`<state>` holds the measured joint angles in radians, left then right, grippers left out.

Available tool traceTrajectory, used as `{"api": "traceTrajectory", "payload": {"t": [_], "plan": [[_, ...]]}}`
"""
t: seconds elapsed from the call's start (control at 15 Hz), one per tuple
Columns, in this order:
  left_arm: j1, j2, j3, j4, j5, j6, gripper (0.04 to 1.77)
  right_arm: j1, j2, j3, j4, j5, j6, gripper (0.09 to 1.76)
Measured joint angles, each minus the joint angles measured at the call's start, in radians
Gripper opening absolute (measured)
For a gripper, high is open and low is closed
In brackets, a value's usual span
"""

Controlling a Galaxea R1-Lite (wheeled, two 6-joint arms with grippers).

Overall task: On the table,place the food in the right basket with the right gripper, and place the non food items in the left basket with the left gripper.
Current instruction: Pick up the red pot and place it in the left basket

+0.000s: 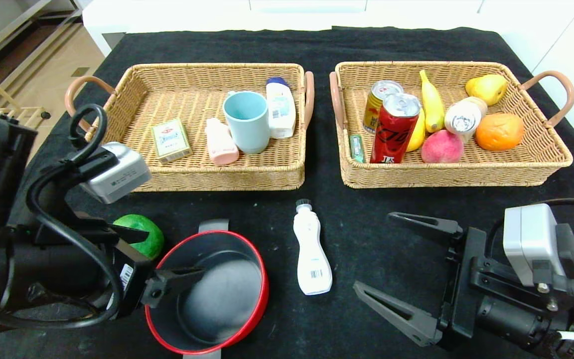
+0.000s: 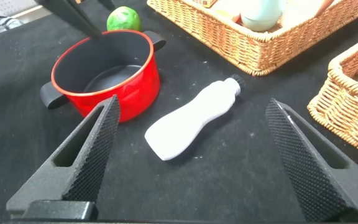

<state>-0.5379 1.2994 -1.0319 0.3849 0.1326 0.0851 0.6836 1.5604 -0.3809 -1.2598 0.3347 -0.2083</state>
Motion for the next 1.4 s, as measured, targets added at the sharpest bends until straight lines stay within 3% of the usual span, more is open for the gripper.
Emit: {"api": "traceTrajectory", "payload": {"t": [0.27, 1.07, 1.2, 1.4], "plan": [[0.002, 0.065, -0.002, -0.002, 0.048, 0.005, 1.72, -0.001, -0.002, 0.000, 0.000, -0.001, 0.001, 1.71], [0.015, 0.169, 0.005, -0.047, 0.053, -0.002, 1.72, -0.001, 0.001, 0.001, 0.000, -0.001, -0.002, 1.71], [0.017, 0.179, 0.004, -0.064, 0.054, -0.002, 1.35, -0.001, 0.002, 0.002, 0.000, -0.001, -0.002, 1.71], [0.016, 0.186, 0.011, -0.071, 0.053, 0.001, 0.95, -0.002, 0.006, 0.003, 0.000, -0.001, -0.002, 1.71]]}}
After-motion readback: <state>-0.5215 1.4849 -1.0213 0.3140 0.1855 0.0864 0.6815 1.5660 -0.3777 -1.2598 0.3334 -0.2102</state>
